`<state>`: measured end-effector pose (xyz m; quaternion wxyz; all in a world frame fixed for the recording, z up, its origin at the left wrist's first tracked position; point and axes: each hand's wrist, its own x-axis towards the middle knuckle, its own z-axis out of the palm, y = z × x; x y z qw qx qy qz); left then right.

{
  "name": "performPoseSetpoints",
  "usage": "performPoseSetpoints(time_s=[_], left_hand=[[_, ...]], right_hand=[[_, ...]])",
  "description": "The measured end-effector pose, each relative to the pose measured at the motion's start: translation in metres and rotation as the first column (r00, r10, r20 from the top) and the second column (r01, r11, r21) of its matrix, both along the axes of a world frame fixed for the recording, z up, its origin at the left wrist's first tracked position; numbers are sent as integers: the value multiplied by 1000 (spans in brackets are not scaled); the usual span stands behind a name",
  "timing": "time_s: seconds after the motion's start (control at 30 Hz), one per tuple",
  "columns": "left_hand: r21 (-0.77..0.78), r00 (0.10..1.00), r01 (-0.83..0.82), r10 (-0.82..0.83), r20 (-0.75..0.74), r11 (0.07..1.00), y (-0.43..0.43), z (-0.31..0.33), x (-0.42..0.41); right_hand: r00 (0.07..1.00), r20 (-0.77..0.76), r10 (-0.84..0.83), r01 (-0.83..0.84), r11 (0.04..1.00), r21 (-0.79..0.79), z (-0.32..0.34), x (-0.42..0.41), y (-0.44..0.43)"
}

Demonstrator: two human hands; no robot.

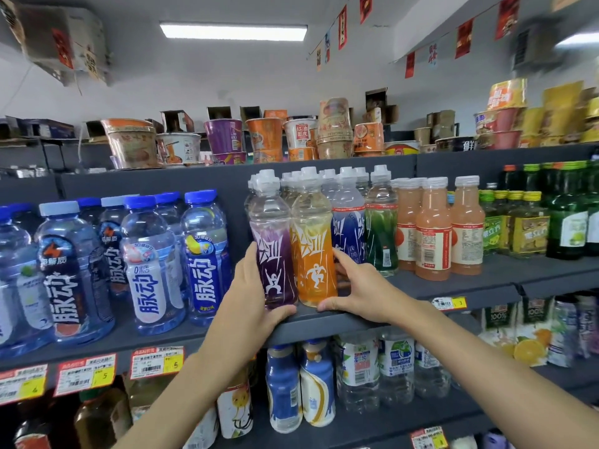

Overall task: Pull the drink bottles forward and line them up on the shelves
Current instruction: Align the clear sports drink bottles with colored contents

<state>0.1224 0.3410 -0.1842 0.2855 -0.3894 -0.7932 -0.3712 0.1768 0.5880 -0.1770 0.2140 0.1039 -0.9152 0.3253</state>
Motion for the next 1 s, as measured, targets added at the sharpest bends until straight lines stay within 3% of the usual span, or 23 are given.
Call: performPoseSetpoints(time_s=[0.13,0.27,0.33,0.5,0.73,1.0], left_hand=[[125,903,-176,211,-376,976,17,2,22],[29,823,-173,161,-545,984,65,13,42],[-41,822,-180,127,-555,983,98,19,48],[-73,837,-216,147,-527,974,173,37,43],[-113,822,-354,251,-511,928,215,46,32],[-163,817,-485,379,-435,859,213,54,14]], right_hand=[[988,-116,-98,95,995,-27,0,7,16],[934,-327,-146,176,982,64,13,12,47],[886,-442,-140,219,967,133,21,11,66],[829,-547,-118,290,926,239,36,8,107],[844,-524,-114,295,915,277,47,9,119],[797,-545,-260,438,870,226,68,3,114]])
